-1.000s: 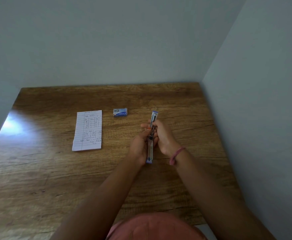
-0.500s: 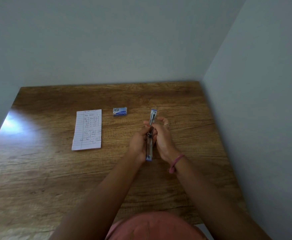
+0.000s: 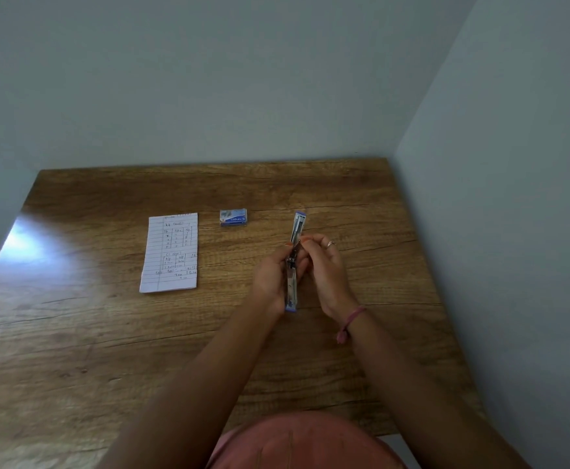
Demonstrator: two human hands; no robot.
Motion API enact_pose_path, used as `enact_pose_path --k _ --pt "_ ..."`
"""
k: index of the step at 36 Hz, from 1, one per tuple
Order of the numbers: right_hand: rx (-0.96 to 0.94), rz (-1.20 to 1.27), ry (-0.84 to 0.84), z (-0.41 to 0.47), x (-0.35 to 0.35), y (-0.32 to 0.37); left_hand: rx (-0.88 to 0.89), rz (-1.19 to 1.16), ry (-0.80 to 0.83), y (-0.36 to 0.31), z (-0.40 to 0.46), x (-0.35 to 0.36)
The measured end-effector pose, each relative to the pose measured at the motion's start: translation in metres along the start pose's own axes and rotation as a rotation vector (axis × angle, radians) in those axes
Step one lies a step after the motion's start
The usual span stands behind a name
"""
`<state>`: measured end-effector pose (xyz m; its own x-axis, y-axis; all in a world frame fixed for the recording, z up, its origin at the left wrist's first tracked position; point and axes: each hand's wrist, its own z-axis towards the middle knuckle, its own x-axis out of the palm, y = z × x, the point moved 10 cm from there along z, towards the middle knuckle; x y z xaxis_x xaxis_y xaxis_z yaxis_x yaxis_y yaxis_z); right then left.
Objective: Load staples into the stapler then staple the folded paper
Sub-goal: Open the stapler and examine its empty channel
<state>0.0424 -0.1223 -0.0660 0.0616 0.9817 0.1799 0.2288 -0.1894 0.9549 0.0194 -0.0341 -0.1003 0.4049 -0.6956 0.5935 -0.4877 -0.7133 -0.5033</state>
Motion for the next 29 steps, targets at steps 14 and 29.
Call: enact_pose_path --k 14,29 --pt "-0.07 -0.15 0.114 0.003 -0.005 0.011 0.015 -0.029 0.031 -0.002 0.0 0.003" --pt "0.076 -0.032 0.17 0.006 0.003 0.002 -0.052 -0.119 0.144 -0.005 0.001 0.016"
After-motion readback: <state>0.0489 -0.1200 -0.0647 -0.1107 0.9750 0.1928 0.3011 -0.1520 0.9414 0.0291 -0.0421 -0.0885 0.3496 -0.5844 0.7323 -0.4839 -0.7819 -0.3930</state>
